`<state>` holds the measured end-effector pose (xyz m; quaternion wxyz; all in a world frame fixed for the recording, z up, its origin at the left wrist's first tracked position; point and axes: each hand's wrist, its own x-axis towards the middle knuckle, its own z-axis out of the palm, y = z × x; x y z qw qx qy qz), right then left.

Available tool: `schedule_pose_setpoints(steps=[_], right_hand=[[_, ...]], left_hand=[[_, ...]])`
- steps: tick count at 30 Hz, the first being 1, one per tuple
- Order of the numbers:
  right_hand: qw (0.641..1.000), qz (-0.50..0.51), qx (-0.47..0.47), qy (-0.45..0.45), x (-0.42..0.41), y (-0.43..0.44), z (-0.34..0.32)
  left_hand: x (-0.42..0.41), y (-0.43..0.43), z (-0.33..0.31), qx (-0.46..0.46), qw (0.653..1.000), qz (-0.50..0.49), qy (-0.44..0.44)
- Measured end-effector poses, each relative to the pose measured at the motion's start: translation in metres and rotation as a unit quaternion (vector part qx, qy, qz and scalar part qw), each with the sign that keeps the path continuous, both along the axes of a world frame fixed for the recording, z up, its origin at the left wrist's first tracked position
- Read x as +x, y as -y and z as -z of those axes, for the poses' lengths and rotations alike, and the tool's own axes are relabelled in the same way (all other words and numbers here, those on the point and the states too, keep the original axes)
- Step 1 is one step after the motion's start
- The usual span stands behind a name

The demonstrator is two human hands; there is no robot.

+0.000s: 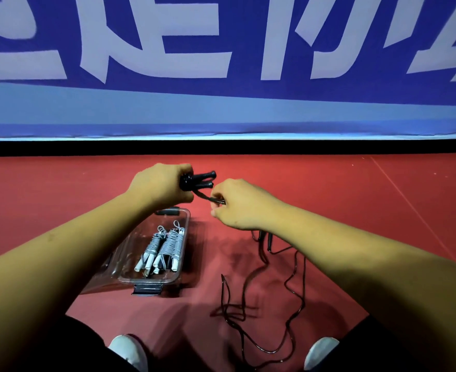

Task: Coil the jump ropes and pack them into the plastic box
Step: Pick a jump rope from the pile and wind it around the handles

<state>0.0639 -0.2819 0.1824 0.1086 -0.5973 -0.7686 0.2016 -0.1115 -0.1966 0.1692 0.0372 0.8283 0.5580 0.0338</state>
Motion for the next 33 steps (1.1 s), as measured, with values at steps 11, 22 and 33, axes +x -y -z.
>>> schedule_pose_setpoints(steps=[11, 22, 33], right_hand=[[0.993, 0.029, 0.084, -0.080, 0.024, -0.022, -0.009], [0.926, 0.106, -0.061, -0.357, 0.042, -0.028, -0.003], [0.938, 0.102, -0.150, -0.296, 0.018, -0.016, 0.014]], left_hand=[[0.022, 0.032, -0.010, -0.215, 0.960, 0.180, 0.003], [0.014, 0.040, -0.024, -0.254, 0.895, 0.168, 0.325], [0.009, 0.017, -0.026, -0.175, 0.891, 0.058, 0.415]])
